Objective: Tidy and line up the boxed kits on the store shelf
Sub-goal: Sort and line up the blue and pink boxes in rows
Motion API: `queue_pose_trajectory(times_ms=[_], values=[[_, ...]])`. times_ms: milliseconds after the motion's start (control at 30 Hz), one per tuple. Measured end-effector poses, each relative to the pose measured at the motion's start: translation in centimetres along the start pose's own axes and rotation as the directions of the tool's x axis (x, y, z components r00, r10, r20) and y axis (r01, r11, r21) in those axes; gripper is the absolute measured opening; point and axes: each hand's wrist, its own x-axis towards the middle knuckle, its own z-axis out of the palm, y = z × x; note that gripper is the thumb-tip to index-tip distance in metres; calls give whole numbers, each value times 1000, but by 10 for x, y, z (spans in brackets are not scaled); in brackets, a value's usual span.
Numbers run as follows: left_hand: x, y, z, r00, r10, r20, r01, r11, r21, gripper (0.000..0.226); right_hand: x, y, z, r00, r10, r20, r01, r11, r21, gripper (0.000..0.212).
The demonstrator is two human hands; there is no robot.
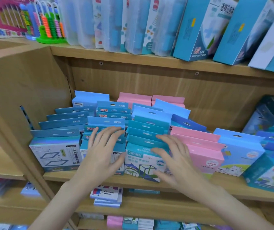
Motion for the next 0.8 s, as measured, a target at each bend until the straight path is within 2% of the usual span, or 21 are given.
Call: queue_pose_trajectory(times_ms=[100, 200, 267, 367, 467, 533, 600, 700, 800], values=[[15, 12, 0, 999, 38, -23, -39, 999, -33, 46, 5, 26, -23, 988, 148, -51, -135, 970, 201, 38], [31, 25, 4, 998, 56, -22, -57, 997, -51, 46, 32, 58, -46, 960, 273, -62, -249, 933, 260, 39], [42, 33, 9, 998, 64, 1, -64, 998, -3, 52, 60, 81, -48, 952, 304, 44, -305, 922, 240, 35], [61, 44, 19, 996, 43, 79, -53, 991, 123, 70, 101, 106, -39, 921, 254, 294, -323, 922, 215, 37], [74, 49, 32, 988, -12, 153, -11, 989, 150, 92, 127, 111, -25, 880, 180, 439, -239, 967, 83, 16], [76, 51, 39, 983, -54, 177, 21, 983, 184, 96, 133, 114, -18, 895, 146, 422, -173, 985, 26, 22], [76, 53, 42, 979, -79, 186, 35, 973, 228, 87, 133, 119, -11, 921, 139, 365, -172, 983, 61, 17], [74, 55, 39, 981, -99, 166, 54, 965, 256, 67, 129, 120, -14, 975, 123, 187, -169, 953, 250, 9], [75, 59, 38, 985, -101, 141, 62, 963, 262, 54, 130, 117, -46, 982, 190, -19, -153, 845, 512, 11]])
